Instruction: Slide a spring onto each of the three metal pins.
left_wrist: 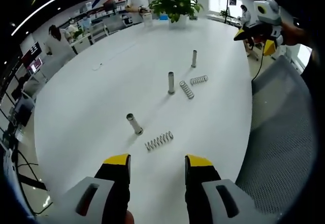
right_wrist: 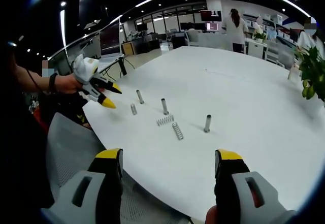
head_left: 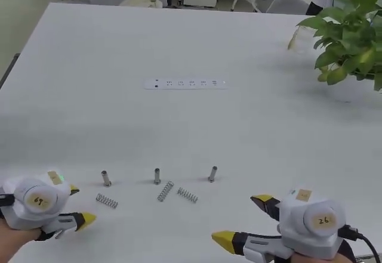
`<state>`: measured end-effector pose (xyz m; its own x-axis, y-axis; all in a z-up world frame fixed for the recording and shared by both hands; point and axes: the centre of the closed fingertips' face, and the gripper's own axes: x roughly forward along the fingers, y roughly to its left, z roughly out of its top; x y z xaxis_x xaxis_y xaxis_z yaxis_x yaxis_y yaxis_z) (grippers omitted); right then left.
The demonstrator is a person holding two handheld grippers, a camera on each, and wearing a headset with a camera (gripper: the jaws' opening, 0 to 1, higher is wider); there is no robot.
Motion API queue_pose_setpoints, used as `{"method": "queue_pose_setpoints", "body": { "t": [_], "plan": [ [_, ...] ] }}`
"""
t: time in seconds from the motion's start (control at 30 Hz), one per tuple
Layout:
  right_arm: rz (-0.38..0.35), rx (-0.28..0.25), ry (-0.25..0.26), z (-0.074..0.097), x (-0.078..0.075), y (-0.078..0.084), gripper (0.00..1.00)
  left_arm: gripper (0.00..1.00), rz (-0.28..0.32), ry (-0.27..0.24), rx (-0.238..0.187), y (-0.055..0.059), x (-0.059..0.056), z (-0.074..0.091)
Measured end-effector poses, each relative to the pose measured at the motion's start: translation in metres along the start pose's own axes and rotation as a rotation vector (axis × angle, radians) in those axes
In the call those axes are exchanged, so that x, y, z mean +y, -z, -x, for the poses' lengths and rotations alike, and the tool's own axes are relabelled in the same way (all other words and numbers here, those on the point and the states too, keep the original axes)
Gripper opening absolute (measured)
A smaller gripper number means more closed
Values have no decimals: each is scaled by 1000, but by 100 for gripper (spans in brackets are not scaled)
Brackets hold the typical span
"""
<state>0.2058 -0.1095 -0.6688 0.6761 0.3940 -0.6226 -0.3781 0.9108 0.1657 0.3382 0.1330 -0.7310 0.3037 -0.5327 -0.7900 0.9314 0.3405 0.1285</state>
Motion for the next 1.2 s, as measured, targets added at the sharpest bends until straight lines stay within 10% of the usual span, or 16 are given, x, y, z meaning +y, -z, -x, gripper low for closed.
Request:
{"method": "queue_pose_setpoints", "body": {
  "t": [0.6,1.2],
  "plan": [
    [-6,15,5,3,-2,5,72,35,-183,97,91,11,-2,-29],
    [-15,16,18,7,-5,7,72,35,-163,159,103,15,-3,-57]
  ]
}}
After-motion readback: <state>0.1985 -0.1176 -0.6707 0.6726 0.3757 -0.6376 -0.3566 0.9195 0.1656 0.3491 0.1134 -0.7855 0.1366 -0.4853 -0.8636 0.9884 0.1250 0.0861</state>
